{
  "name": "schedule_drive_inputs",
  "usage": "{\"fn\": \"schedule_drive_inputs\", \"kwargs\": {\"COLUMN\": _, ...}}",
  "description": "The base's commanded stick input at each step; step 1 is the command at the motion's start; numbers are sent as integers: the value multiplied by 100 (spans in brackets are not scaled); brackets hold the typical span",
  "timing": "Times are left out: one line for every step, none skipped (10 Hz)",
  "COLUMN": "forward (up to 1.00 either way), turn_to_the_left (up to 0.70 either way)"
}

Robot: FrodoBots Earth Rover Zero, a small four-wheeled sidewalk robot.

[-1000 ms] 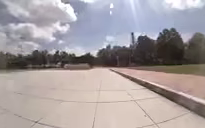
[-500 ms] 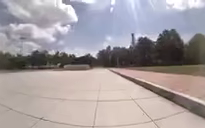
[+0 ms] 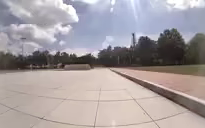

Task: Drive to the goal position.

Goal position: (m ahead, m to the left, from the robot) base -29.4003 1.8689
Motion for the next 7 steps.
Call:
{"fn": "schedule_drive_inputs", "kwargs": {"forward": 0, "turn_to_the_left": 70}}
{"fn": "schedule_drive_inputs", "kwargs": {"forward": 0, "turn_to_the_left": 70}}
{"fn": "schedule_drive_inputs", "kwargs": {"forward": 0, "turn_to_the_left": 70}}
{"fn": "schedule_drive_inputs", "kwargs": {"forward": 0, "turn_to_the_left": 70}}
{"fn": "schedule_drive_inputs", "kwargs": {"forward": 0, "turn_to_the_left": 70}}
{"fn": "schedule_drive_inputs", "kwargs": {"forward": 0, "turn_to_the_left": 70}}
{"fn": "schedule_drive_inputs", "kwargs": {"forward": 0, "turn_to_the_left": 70}}
